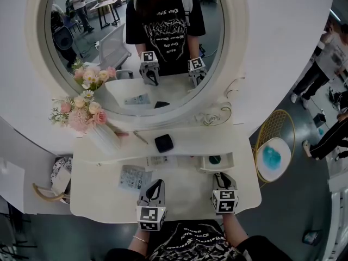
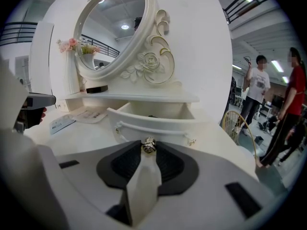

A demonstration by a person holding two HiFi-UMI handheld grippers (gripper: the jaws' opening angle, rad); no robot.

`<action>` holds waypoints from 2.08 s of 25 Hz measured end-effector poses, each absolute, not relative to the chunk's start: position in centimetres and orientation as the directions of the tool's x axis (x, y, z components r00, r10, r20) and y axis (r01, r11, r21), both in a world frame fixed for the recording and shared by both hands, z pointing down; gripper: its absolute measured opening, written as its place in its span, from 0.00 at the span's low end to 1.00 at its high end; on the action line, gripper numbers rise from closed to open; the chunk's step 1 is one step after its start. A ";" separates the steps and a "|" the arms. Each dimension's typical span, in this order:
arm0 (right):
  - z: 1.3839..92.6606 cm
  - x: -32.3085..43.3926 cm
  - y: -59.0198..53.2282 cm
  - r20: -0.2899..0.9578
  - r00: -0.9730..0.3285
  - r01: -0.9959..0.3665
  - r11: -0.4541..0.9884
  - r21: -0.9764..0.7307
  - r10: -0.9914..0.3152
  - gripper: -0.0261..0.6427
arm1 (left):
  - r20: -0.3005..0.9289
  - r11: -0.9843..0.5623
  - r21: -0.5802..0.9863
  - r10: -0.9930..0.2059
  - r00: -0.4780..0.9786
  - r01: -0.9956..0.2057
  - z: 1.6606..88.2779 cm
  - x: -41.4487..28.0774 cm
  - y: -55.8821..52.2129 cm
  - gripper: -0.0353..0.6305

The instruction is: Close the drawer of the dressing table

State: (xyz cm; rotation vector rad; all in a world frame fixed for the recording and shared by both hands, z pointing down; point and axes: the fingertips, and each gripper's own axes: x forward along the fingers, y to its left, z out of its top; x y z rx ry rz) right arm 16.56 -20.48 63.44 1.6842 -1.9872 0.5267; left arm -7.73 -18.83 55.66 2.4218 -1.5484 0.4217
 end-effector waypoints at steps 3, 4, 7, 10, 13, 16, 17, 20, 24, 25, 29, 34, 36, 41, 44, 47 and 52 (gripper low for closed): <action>63.4 16.5 -20.5 0.586 -0.129 -0.985 0.172 0.017 -0.800 0.19 | 0.365 -0.416 0.041 -0.840 0.401 -0.909 55.6 -7.6 -18.8 0.08; 63.4 16.5 -20.5 0.587 -0.132 -0.984 0.176 0.019 -0.799 0.19 | 0.366 -0.416 0.041 -0.840 0.401 -0.908 55.7 -7.6 -18.8 0.08; 63.5 16.4 -20.5 0.589 -0.137 -0.981 0.192 0.031 -0.797 0.19 | 0.366 -0.415 0.037 -0.841 0.398 -0.909 55.9 -7.6 -18.8 0.08; 63.5 16.4 -20.6 0.582 -0.141 -0.983 0.184 0.014 -0.801 0.19 | 0.365 -0.418 0.032 -0.841 0.400 -0.908 55.7 -7.6 -18.9 0.08; 63.4 16.4 -20.6 0.579 -0.149 -0.984 0.179 -0.006 -0.802 0.20 | 0.370 -0.421 0.033 -0.838 0.402 -0.907 55.8 -7.5 -18.8 0.08; 63.4 16.4 -20.6 0.581 -0.163 -0.984 0.177 -0.033 -0.797 0.20 | 0.371 -0.417 0.036 -0.838 0.399 -0.908 55.8 -7.4 -18.8 0.08; 63.4 16.5 -20.6 0.580 -0.170 -0.984 0.171 -0.054 -0.796 0.20 | 0.370 -0.419 0.035 -0.838 0.402 -0.907 55.8 -7.3 -18.8 0.08; 63.4 16.4 -20.6 0.579 -0.190 -0.982 0.155 -0.110 -0.793 0.22 | 0.374 -0.429 0.034 -0.832 0.410 -0.903 56.0 -7.0 -18.8 0.08; 63.5 16.4 -20.7 0.602 -0.156 -0.986 0.156 -0.053 -0.783 0.20 | 0.373 -0.431 0.028 -0.833 0.409 -0.902 56.1 -7.1 -18.7 0.08; 63.5 16.3 -20.8 0.606 -0.150 -0.987 0.159 -0.040 -0.781 0.20 | 0.372 -0.433 0.026 -0.833 0.410 -0.901 56.1 -7.1 -18.7 0.08; 63.6 16.2 -21.3 0.617 -0.157 -0.982 0.189 -0.014 -0.771 0.19 | 0.376 -0.429 0.024 -0.833 0.406 -0.903 56.1 -7.3 -18.7 0.08; 63.5 16.5 -21.6 0.617 -0.161 -0.980 0.197 -0.010 -0.770 0.19 | 0.375 -0.429 0.024 -0.833 0.406 -0.903 55.9 -7.2 -18.7 0.08; 63.5 16.5 -21.6 0.616 -0.161 -0.980 0.197 -0.009 -0.771 0.19 | 0.374 -0.430 0.024 -0.833 0.407 -0.903 56.0 -7.1 -18.7 0.08; 63.5 16.5 -21.9 0.612 -0.160 -0.981 0.196 -0.009 -0.774 0.19 | 0.376 -0.428 0.022 -0.834 0.404 -0.903 56.1 -7.1 -18.7 0.08; 63.5 16.6 -22.0 0.612 -0.160 -0.980 0.196 -0.008 -0.775 0.19 | 0.376 -0.425 0.024 -0.835 0.402 -0.905 56.1 -7.2 -18.8 0.08; 63.5 16.6 -22.2 0.610 -0.158 -0.981 0.194 -0.007 -0.776 0.19 | 0.376 -0.425 0.022 -0.835 0.402 -0.905 56.1 -7.2 -18.8 0.08; 63.5 16.8 -22.5 0.609 -0.157 -0.981 0.194 -0.006 -0.778 0.19 | 0.380 -0.425 0.020 -0.834 0.400 -0.905 56.1 -7.2 -18.8 0.08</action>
